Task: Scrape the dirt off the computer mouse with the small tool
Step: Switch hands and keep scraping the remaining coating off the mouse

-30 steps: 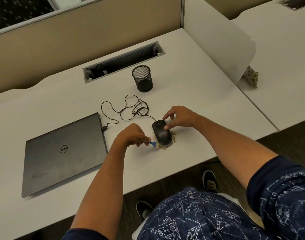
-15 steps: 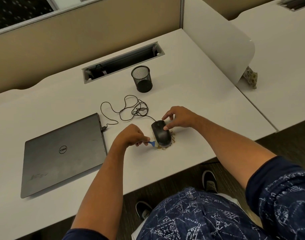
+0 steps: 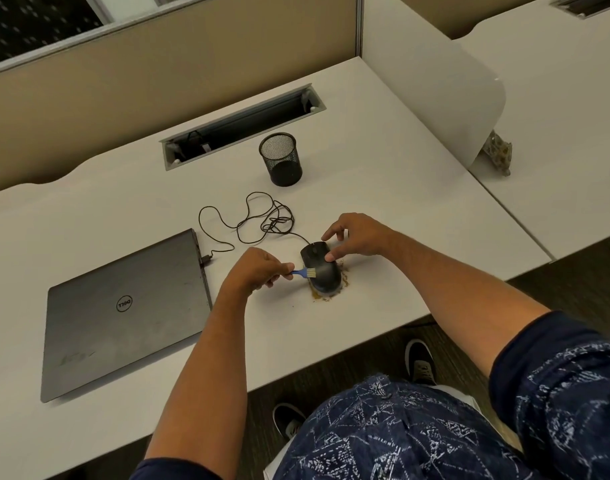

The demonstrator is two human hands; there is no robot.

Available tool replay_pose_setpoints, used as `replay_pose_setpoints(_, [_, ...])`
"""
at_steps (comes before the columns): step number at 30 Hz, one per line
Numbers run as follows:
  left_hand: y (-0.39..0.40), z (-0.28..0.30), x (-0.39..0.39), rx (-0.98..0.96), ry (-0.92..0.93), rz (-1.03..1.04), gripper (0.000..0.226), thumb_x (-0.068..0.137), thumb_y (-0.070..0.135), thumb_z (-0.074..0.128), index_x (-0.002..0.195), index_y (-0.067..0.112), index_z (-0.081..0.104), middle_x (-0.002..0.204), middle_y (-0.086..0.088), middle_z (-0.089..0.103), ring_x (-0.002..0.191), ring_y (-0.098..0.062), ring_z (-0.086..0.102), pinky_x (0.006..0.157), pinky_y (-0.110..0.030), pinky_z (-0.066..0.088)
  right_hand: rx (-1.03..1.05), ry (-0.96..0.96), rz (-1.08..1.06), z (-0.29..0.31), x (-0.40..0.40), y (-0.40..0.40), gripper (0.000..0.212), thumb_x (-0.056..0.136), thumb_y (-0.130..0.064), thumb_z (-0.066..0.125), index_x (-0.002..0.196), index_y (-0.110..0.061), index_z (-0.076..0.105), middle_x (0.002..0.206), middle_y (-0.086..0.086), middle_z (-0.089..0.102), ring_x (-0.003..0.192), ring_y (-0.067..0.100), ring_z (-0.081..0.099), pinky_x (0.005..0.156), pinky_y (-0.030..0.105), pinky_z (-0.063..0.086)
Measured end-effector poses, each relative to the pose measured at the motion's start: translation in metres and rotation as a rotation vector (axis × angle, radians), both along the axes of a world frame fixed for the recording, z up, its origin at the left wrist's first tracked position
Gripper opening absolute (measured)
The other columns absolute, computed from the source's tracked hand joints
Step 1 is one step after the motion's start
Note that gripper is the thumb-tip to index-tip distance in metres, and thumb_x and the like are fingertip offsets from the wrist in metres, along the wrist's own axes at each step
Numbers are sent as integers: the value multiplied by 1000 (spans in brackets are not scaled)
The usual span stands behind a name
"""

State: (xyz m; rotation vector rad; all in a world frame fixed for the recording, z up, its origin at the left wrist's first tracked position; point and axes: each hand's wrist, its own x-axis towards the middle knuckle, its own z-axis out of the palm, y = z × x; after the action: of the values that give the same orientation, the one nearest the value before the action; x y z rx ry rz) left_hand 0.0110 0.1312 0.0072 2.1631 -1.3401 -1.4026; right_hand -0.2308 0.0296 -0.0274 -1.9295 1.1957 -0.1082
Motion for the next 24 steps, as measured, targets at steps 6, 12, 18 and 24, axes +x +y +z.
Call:
replay_pose_setpoints(6, [-6, 2, 8, -65, -49, 2, 20, 88, 32, 79, 78, 15, 83, 58, 1, 61, 53, -11, 49, 51, -21, 37, -1, 7, -2, 0, 1, -1, 55, 66, -46, 90, 115, -31, 73, 96, -12, 56, 87, 8, 52, 69, 23, 39])
replay_pose_setpoints(12, [1, -4, 1, -131, 94, 44, 23, 91, 33, 75, 81, 15, 84, 55, 3, 58, 53, -9, 48, 49, -19, 36, -10, 17, -1, -1, 2, -1, 54, 66, -47, 89, 115, -32, 73, 95, -12, 56, 88, 8, 51, 71, 25, 40])
replay_pose_setpoints(18, [3, -16, 3, -191, -58, 182, 24, 91, 33, 75, 76, 15, 81, 61, -2, 61, 54, -14, 51, 56, -23, 40, -16, -8, -3, -1, -1, -1, 53, 63, -47, 91, 111, -32, 74, 97, -8, 58, 91, 9, 54, 80, 32, 48])
replay_pose_setpoints(24, [-1, -18, -3, -146, 50, 316, 27, 94, 36, 72, 74, 18, 78, 67, -3, 61, 58, -15, 49, 53, -25, 39, -19, -1, 1, 2, 0, -1, 51, 64, -47, 90, 110, -33, 74, 96, -10, 58, 90, 10, 54, 77, 29, 47])
